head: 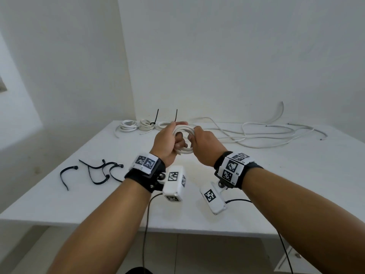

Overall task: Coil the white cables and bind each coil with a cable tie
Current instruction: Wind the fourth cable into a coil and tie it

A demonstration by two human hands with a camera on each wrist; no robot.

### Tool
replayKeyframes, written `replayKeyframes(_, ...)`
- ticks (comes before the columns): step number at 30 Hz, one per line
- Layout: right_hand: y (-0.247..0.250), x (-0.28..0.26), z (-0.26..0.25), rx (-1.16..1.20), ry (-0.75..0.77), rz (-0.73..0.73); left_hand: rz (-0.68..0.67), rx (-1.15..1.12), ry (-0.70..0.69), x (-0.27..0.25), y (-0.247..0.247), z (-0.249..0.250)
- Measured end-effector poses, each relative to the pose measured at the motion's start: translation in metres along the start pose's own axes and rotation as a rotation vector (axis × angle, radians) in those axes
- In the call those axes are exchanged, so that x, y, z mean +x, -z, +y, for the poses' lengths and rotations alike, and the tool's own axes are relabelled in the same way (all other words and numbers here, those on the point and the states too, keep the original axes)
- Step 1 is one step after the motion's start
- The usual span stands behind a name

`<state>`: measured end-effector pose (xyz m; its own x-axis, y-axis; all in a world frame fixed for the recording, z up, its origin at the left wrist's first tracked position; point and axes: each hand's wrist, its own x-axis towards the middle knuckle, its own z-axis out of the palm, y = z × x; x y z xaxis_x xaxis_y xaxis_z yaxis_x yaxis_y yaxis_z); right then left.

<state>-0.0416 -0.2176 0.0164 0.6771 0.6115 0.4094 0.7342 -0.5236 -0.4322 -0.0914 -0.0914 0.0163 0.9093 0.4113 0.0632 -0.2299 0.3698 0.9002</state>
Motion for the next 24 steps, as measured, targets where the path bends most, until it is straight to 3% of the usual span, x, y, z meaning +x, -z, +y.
replayKeyframes(2, -0.003, 0.002, -0.005, -0.062, 0.004, -0.057, -0.055, -0.006, 0.090, 0.001, 0.016, 0.006)
replayKeyframes(5, -0.013, 0.009, -0.022, -0.136, 0.070, -0.106, 0.000, -0.010, 0.107, -0.003, 0.034, 0.018)
replayKeyframes(10, -0.032, 0.029, -0.069, -0.105, 0.147, -0.166, 0.293, 0.110, -0.064, -0.010, 0.060, 0.037)
replayKeyframes(14, -0.051, 0.040, -0.095, 0.121, 0.223, -0.300, 0.462, 0.156, -0.128, -0.015, 0.106, 0.054)
replayKeyframes(18, -0.077, 0.052, -0.104, 0.336, 0.126, -0.435, 0.645, 0.096, -0.143, -0.026, 0.159, 0.069)
replayKeyframes(24, -0.122, 0.066, -0.131, -0.106, 0.386, -0.594, 0.781, 0.035, -0.156, -0.044, 0.212, 0.079)
